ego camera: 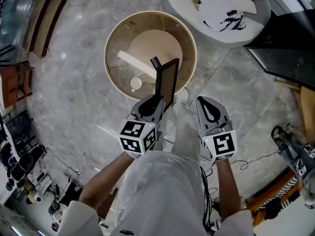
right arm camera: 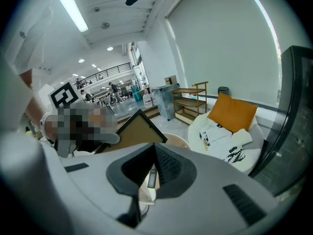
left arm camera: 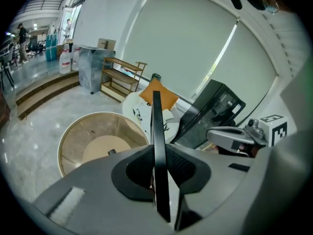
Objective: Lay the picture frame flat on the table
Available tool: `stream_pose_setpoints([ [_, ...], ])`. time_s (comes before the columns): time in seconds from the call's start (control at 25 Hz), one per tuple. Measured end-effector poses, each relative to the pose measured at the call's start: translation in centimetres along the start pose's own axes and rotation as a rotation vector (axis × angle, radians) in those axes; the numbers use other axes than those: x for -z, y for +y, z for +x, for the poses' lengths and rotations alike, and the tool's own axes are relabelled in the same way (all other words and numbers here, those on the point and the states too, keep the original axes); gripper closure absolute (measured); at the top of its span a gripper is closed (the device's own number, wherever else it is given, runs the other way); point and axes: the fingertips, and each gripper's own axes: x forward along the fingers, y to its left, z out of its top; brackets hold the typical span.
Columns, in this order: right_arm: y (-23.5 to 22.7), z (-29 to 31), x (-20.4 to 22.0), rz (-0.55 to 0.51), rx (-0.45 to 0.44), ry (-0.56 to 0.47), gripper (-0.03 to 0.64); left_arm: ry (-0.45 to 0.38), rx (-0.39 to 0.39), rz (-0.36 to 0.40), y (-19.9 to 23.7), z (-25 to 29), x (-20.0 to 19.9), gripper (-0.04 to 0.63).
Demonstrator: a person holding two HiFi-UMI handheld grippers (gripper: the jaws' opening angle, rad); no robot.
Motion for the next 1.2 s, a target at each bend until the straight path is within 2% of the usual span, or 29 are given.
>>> stream_pose_setpoints([
  [0.2, -1.0, 2.6, 3.5, -0.016, -0.017, 0.025, 0.612, 0.034, 0.013, 0.024, 0.3, 4.5, 2.4, 0.526],
  [0.64, -4.4, 7.8, 10.0, 0.065, 0.018, 0.053, 0.612, 0.052, 0.013, -0.016, 3.7, 12.8, 5.0, 0.526],
  [0.88, -5.2, 10.4, 13.3, 0.128, 0.029, 0.063, 0.612, 0.063, 0.029, 0.005, 4.9, 16.5, 6.4, 0.526],
  [1.0, -6.0, 11.4, 15.0, 0.136, 0.045, 0.074, 0.612, 0.068, 0.032, -0.021, 5.7, 18.0, 6.8, 0.526],
  [1.2, -7.9, 12.7, 16.1, 0.151, 0.068, 0.079, 0.612, 0.031, 0.034, -0.066, 6.3, 20.5, 6.1, 0.526],
])
